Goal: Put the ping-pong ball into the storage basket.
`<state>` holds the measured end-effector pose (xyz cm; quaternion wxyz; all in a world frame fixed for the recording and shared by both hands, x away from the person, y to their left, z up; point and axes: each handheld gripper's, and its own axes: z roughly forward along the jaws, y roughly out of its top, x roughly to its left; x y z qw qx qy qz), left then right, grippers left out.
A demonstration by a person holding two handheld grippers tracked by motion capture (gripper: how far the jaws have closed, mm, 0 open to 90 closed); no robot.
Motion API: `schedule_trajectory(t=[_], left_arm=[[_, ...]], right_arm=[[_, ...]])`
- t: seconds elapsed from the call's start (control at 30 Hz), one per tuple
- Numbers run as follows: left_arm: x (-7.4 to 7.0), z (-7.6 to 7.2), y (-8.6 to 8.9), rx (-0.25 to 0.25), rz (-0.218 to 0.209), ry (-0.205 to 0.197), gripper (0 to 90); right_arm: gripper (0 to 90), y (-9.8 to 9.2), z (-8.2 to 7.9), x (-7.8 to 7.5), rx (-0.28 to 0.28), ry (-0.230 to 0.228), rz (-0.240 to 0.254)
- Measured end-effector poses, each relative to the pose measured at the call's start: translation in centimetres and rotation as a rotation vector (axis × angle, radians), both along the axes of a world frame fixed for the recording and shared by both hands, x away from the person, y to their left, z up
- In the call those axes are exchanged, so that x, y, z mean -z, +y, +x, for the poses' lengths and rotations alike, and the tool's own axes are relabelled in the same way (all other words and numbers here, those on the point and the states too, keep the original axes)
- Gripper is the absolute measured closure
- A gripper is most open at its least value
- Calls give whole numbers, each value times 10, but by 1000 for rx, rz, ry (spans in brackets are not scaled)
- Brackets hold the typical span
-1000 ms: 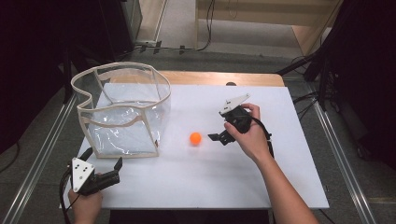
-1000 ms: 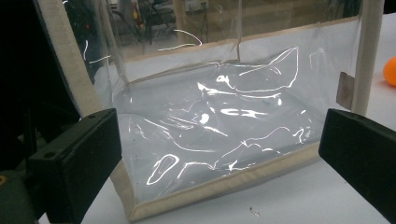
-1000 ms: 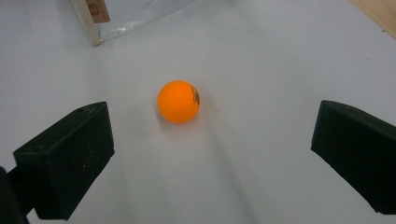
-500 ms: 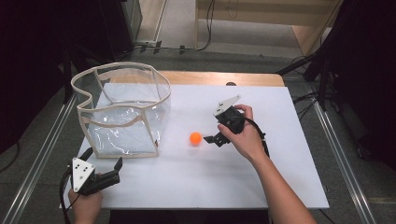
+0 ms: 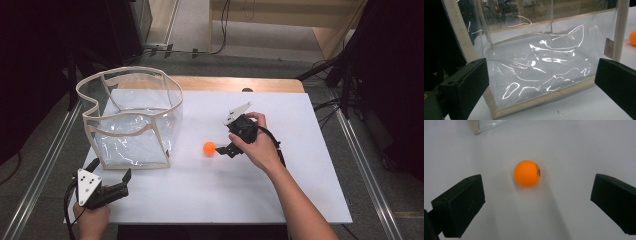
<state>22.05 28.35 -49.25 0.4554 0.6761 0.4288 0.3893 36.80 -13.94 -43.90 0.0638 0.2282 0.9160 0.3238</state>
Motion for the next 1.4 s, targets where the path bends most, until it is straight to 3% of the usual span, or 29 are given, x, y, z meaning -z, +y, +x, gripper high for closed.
schedule_trajectory(t=[0.63,1.4], left_arm=[[0,0,0,1,0,0,0],[0,0,0,4,3,0,0]], right_arm=[[0,18,6,8,-27,24,-28],[0,34,9,19,-80,107,-65]])
